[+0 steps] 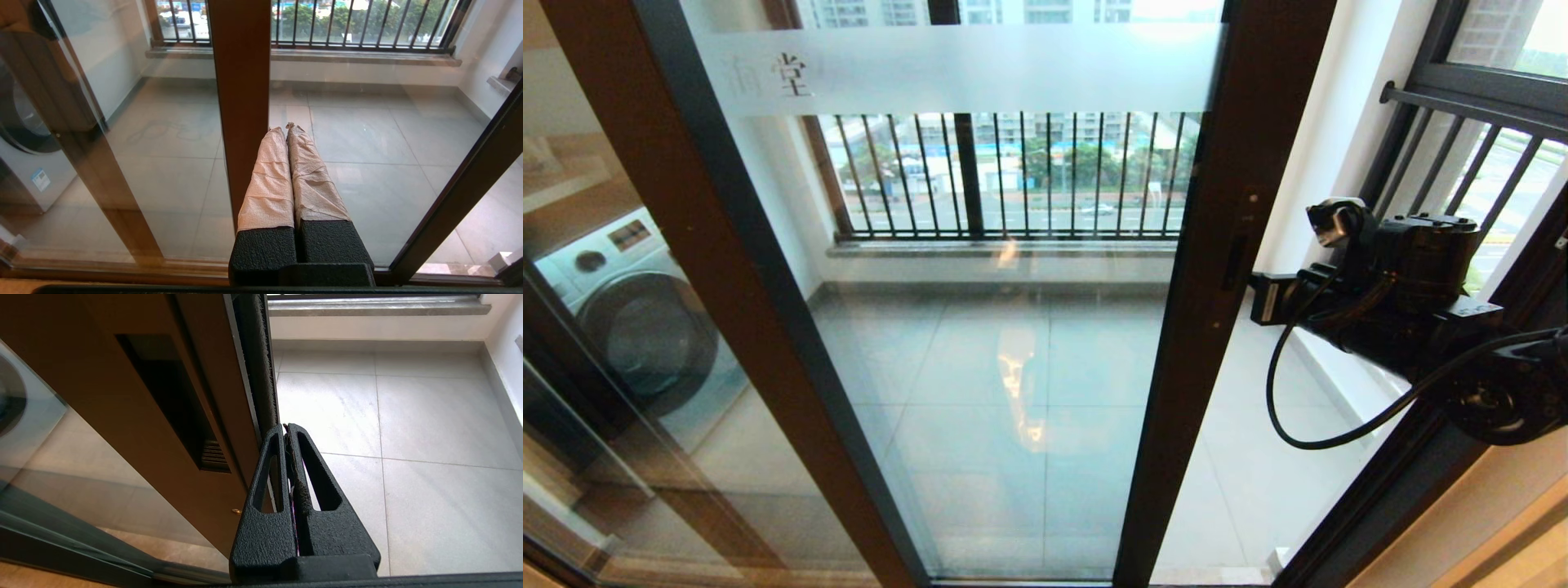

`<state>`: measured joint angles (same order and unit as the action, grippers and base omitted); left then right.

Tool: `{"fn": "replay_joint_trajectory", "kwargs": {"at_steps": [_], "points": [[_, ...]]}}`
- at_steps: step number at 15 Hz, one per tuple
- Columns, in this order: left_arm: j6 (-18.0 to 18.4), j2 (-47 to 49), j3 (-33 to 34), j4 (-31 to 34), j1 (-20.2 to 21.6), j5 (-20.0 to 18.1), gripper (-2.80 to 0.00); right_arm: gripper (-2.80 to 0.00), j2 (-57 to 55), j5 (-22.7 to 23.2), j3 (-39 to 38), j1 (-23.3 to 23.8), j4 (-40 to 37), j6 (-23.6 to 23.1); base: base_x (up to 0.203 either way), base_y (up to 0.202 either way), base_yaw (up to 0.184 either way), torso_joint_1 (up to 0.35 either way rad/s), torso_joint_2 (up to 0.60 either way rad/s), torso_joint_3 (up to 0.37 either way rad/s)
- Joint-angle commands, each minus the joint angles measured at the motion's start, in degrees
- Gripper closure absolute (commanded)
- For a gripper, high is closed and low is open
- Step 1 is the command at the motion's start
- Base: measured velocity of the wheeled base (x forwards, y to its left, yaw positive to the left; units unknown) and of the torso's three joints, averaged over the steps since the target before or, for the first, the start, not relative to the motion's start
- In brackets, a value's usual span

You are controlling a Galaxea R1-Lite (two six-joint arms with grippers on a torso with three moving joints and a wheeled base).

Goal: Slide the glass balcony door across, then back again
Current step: Open the slid door

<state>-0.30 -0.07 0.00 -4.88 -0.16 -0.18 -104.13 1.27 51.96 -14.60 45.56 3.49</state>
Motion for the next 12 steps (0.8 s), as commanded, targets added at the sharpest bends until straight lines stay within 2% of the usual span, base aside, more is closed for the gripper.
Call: {"fn": "replay_joint_trajectory", "kwargs": {"at_steps": [1, 4, 7, 12], "points": [[0.0, 0.1, 1.9, 0.0, 0.1, 0.0, 0.00, 0.00, -0.3, 0.1, 0.0, -0.2, 0.2, 0.0, 0.000, 0.000, 0.000, 0.000, 0.00, 0.000], [0.0, 0.1, 1.9, 0.0, 0.0, 0.0, 0.00, 0.00, -0.3, 0.1, 0.2, -1.0, 0.2, 0.1, 0.000, 0.000, 0.000, 0.000, 0.00, 0.000], [0.0, 0.1, 1.9, 0.0, 0.0, 0.0, 0.00, 0.00, -0.7, -2.1, 0.4, -2.1, 0.2, 0.0, 0.000, 0.000, 0.000, 0.000, 0.00, 0.000], [0.0, 0.1, 1.9, 0.0, 0.0, 0.0, 0.00, 0.00, -0.7, -2.3, 0.5, -3.1, 0.2, 0.1, 0.000, 0.000, 0.000, 0.000, 0.00, 0.000]]}}
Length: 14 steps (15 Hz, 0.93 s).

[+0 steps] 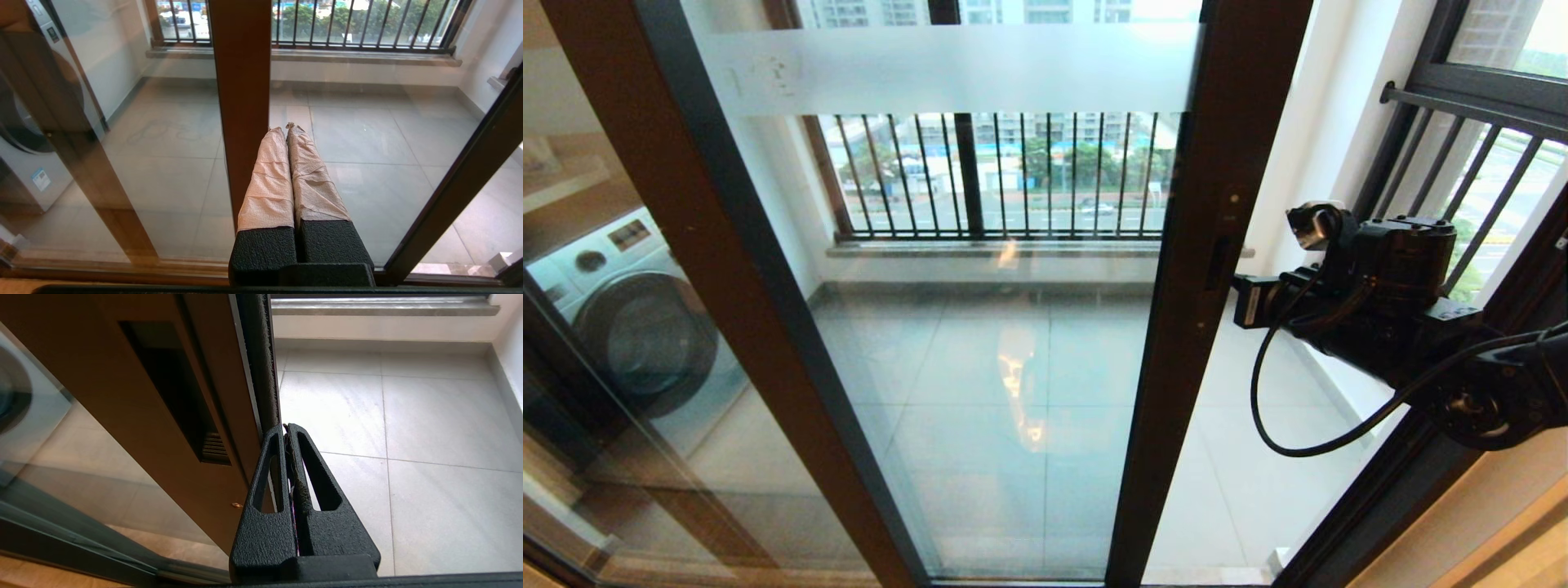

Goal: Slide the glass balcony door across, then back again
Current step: Open the slid door

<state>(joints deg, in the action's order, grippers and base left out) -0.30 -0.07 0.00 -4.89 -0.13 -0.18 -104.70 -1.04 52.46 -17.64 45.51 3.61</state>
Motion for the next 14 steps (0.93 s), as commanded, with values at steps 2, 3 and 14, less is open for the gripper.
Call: {"fn": "replay_joint_trajectory", "kwargs": {"at_steps": [2, 3, 14], "points": [[0.0, 0.1, 1.9, 0.0, 0.0, 0.0, 0.00, 0.00, -0.1, 0.0, 0.2, -0.3, 0.3, 0.0, 0.000, 0.000, 0.000, 0.000, 0.00, 0.000], [0.0, 0.1, 1.9, 0.0, 0.0, 0.0, 0.00, 0.00, -0.1, 0.0, 0.2, -0.5, 0.3, 0.0, 0.000, 0.000, 0.000, 0.000, 0.00, 0.000], [0.0, 0.1, 1.9, 0.0, 0.0, 0.0, 0.00, 0.00, -0.5, -0.2, 0.3, -2.3, 0.3, 0.0, 0.000, 0.000, 0.000, 0.000, 0.00, 0.000]]}}
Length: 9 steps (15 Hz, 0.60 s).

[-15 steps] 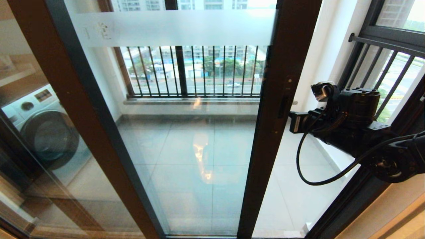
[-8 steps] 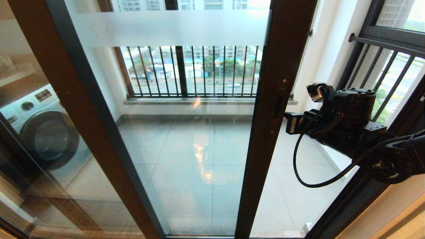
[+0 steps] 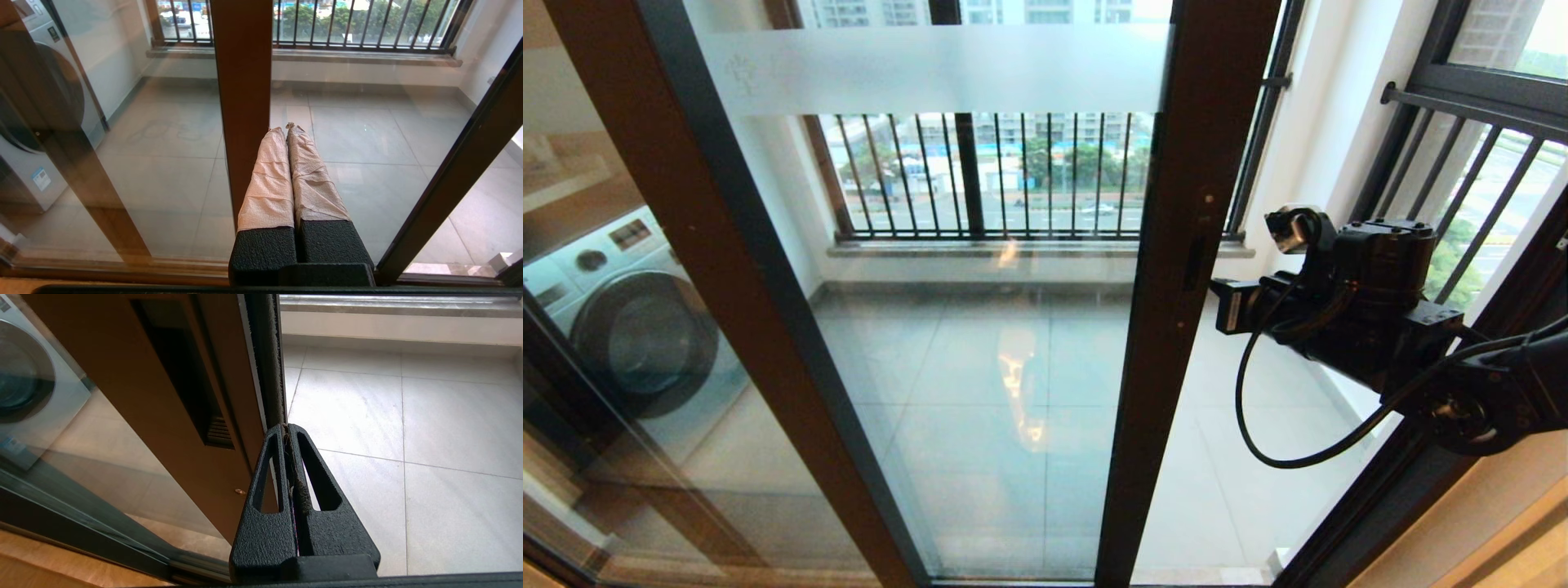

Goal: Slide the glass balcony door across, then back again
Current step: Open the slid door

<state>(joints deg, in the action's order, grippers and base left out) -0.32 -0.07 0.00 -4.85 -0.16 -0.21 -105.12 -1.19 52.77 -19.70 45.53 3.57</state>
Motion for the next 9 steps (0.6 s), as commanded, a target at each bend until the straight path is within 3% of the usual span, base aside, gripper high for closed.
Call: {"fn": "replay_joint_trajectory", "kwargs": {"at_steps": [1, 9], "points": [[0.0, 0.1, 1.9, -0.1, 0.0, 0.0, 0.00, 0.00, -0.2, -0.8, 0.0, -0.7, 0.3, 0.0, 0.000, 0.000, 0.000, 0.000, 0.00, 0.000], [0.0, 0.1, 1.9, -0.1, 0.0, 0.0, 0.00, 0.00, -0.9, -1.5, 0.4, -1.6, 0.3, 0.1, 0.000, 0.000, 0.000, 0.000, 0.00, 0.000]]}}
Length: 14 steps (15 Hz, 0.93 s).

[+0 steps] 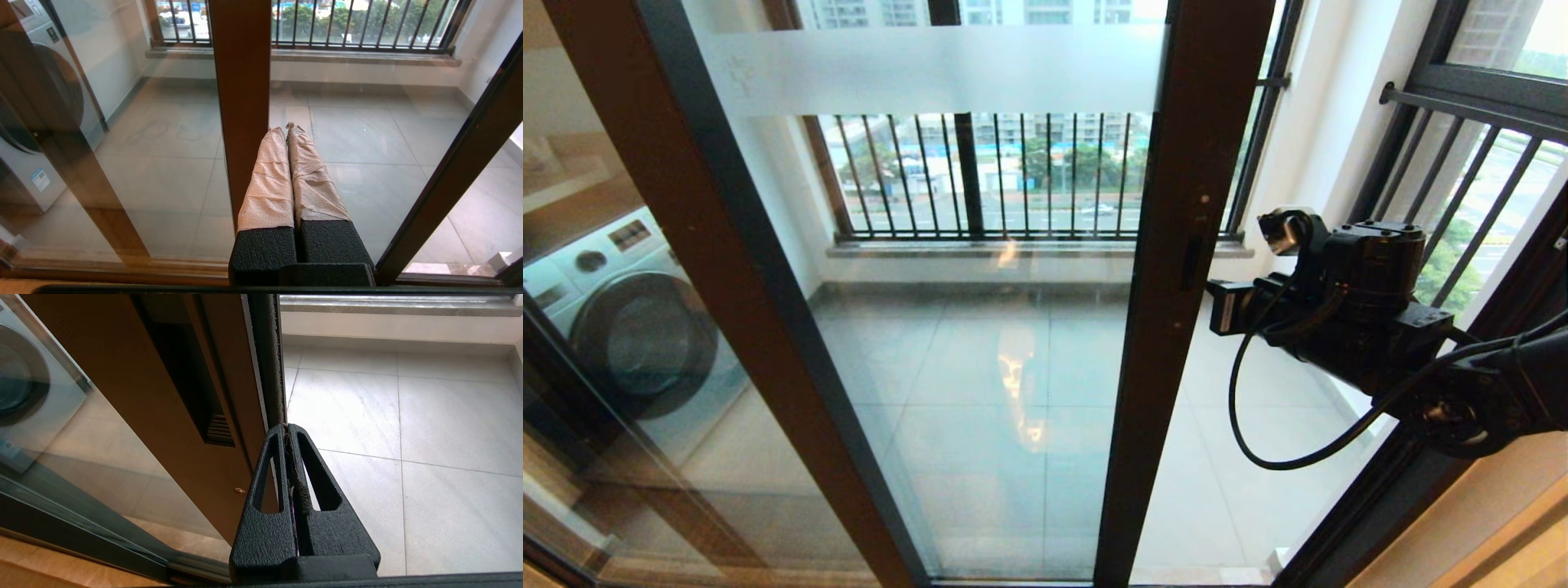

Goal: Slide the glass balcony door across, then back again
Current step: Open the slid door

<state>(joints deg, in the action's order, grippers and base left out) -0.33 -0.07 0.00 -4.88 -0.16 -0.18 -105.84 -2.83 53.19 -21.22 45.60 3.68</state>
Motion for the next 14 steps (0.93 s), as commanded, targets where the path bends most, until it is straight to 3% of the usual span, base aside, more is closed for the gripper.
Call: {"fn": "replay_joint_trajectory", "kwargs": {"at_steps": [1, 14], "points": [[0.0, 0.1, 1.9, 0.0, 0.1, 0.0, 0.00, 0.00, -0.2, 0.1, 0.0, -0.3, 0.4, 0.0, 0.000, 0.000, 0.000, 0.000, 0.00, 0.000], [0.0, 0.1, 1.9, 0.0, 0.0, 0.0, 0.00, 0.00, -0.2, 0.2, -0.2, -1.1, 1.1, 0.1, 0.000, 0.000, 0.000, 0.000, 0.00, 0.000]]}}
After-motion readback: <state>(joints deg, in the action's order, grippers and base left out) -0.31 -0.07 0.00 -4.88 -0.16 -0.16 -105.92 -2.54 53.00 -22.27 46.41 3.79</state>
